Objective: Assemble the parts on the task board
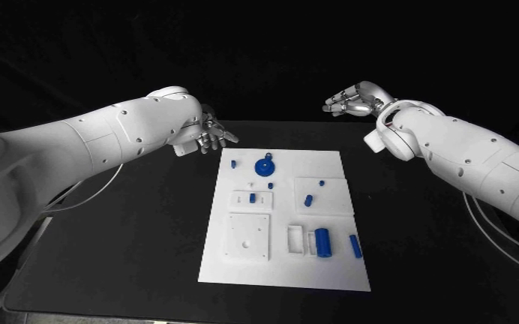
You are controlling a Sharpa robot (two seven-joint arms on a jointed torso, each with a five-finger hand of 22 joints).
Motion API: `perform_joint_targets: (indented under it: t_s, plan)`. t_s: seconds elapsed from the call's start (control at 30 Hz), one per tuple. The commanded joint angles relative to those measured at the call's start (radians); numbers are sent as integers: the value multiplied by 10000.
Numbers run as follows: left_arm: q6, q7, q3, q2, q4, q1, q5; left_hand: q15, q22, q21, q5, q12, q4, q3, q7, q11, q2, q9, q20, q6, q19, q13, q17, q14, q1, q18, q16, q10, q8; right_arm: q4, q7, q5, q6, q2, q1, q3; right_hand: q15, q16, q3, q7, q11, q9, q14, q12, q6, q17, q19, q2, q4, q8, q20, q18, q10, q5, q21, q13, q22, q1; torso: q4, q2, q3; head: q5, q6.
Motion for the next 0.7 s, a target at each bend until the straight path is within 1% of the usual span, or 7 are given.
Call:
perform_joint_targets:
  t_s: [0.03, 0.17, 0.23, 0.4, 0.47, 0.57, 0.7]
  plan:
    - [718, 458, -10, 174, -297, -107, -593, 25, 25, -42, -28, 33, -35, -22, 16, 29, 35, -33, 19, -44, -46, 12, 4, -76, 55, -82, 42, -78, -61, 117, 148, 306, -153, -65, 1, 4, 29, -29, 26, 36, 35, 3, 39, -48, -12, 10, -42, 69, 27, -16, 5, 88, -1, -18, 22, -15, 2, -11, -73, 98, -29, 74, 126]
    - [847, 543, -14, 364, -618, -229, -992, 32, 41, -62, 31, 34, 36, -40, 23, 36, 91, -57, 26, -63, -57, 6, -9, -101, -33, -81, 48, -101, -80, 246, 120, 275, -164, -151, 4, 5, 29, -30, 51, 36, 33, 1, 42, -47, -8, 10, -22, 66, 33, -17, 2, 88, 5, -9, 22, -15, 2, -21, -96, 144, -49, 99, 158]
    - [912, 586, -15, 437, -746, -282, -1092, 30, 68, -65, 25, 60, 62, -60, 29, 35, 92, -77, 25, -74, -43, 11, -9, -92, -78, -79, 84, -92, -94, 291, 110, 238, -176, -180, 6, 6, 33, -32, 70, 37, 35, 1, 32, -49, -12, 9, -38, 47, 33, -16, 3, 83, -2, -4, 19, -15, 1, -16, -119, 171, -60, 137, 167]
    - [1158, 676, -17, 559, -942, -366, -1195, 30, 145, -71, 29, 120, 73, -71, 30, 36, 67, -104, 25, -70, -39, 38, 3, -127, -116, -77, 175, -118, -106, 380, 96, 179, -205, -231, 10, 11, 34, -32, 81, 42, 38, 1, 17, -48, -22, 8, -63, 27, 44, -18, 6, 80, -10, 16, 17, -15, -1, -17, -155, 206, -68, 175, 203]
    - [1272, 702, -17, 605, -1010, -404, -1216, 28, 268, -54, 16, 237, 149, -74, 27, 38, 5, -119, 24, -66, -43, 104, 42, -171, -208, -80, 337, -149, -113, 423, 93, 178, -224, -248, 12, 14, 35, -32, 82, 43, 39, 1, 15, -48, -23, 8, -66, 25, 45, -18, 6, 80, -11, 16, 17, -15, -1, -16, -165, 218, -66, 212, 206]
    - [1336, 720, -18, 643, -1072, -439, -1227, 34, 437, -50, -32, 373, 245, -38, 34, 45, -50, -128, 28, -86, -74, 169, 39, -253, -291, -79, 513, -224, -124, 469, 88, 175, -244, -267, 13, 18, 38, -32, 85, 44, 41, 1, 8, -49, -26, 8, -78, 18, 48, -17, 8, 78, -16, 18, 16, -15, -2, -14, -165, 229, -66, 227, 207]
    - [1340, 746, -18, 670, -1132, -487, -1230, 43, 641, -94, -62, 517, 334, 35, 51, 53, -123, -124, 32, -130, -96, 197, -46, -360, -329, -76, 702, -328, -122, 506, 86, 172, -265, -283, 15, 23, 41, -32, 88, 46, 43, 2, -5, -49, -31, 7, -100, 7, 49, -16, 11, 76, -27, 27, 15, -15, -2, -6, -156, 224, -77, 223, 179]
